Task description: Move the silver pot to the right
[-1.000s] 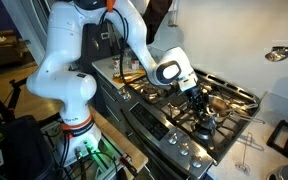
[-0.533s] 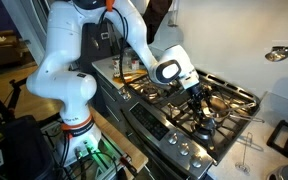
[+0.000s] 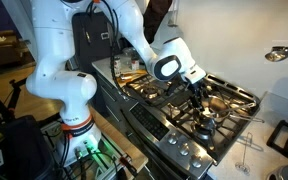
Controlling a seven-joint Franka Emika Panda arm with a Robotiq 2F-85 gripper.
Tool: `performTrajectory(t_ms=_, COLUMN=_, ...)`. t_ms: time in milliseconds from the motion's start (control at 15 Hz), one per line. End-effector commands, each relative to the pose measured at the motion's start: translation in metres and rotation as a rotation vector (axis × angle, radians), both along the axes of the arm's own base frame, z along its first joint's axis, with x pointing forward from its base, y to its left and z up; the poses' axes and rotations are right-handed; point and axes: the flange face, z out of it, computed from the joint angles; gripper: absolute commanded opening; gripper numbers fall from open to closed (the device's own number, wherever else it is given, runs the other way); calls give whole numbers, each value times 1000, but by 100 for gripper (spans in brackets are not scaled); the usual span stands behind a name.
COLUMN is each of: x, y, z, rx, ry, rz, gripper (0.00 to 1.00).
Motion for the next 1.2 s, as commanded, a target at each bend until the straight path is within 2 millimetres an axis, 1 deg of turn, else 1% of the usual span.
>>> performTrajectory(t_ms=0, x=-31, y=-6, z=9, rx=67, ry=45, rz=185, gripper=100)
performTrajectory(t_ms=200, x=-41, y=-16, z=13, rx=80, ry=96, rz=313, gripper=100)
performTrajectory(t_ms=467, x=-45, y=-16, z=11, rx=103, ry=180, rz=487, gripper=100)
performTrajectory(t_ms=533, x=-45, y=-14, z=10, rx=108, ry=196, rz=533, gripper=100)
performTrajectory(t_ms=600, x=-45, y=-12, z=17, rx=101, ry=204, rz=579, gripper=100)
performTrajectory(t_ms=667, x=-46, y=-10, z=19, rx=93, ry=214, rz=632, gripper=100)
performTrajectory(t_ms=867, x=-56, y=-1, z=26, rx=54, ry=258, rz=801, gripper=100)
performTrajectory(t_ms=1067, x=-64, y=16, z=35, rx=33, ry=301, rz=942, gripper=100)
performTrajectory(t_ms=1133, x=-50, y=5, z=23, rx=29, ry=324, rz=841, gripper=100)
